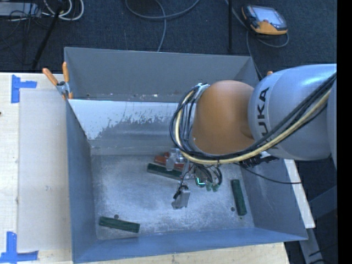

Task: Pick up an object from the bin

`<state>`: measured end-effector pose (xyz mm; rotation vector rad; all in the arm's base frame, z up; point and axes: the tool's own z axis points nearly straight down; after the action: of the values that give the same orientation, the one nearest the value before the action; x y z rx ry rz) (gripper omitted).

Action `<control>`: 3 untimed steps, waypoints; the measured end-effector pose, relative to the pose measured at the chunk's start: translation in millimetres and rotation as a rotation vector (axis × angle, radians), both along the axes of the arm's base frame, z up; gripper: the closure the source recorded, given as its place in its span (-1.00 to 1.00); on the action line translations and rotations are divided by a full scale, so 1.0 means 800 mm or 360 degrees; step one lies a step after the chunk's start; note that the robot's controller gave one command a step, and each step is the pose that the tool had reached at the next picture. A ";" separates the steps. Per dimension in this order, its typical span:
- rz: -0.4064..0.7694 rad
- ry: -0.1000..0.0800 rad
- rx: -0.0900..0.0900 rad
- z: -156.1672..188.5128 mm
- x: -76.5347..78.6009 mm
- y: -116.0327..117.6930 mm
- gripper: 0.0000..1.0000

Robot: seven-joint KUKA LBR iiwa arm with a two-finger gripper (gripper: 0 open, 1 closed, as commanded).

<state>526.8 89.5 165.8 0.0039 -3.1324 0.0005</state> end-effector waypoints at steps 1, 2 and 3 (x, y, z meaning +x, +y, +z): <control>-0.0117 -0.0021 0.0001 -0.123 0.088 -0.040 -1.00; -0.0254 -0.0013 0.0000 -0.081 0.067 -0.054 -1.00; -0.0601 -0.0015 -0.0001 -0.083 0.072 -0.034 -1.00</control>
Offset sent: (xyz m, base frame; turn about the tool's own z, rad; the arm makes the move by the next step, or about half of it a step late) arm 0.0694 -0.0314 -0.0958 0.0706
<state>584.7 62.2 99.6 -0.5860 -3.0867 -0.0007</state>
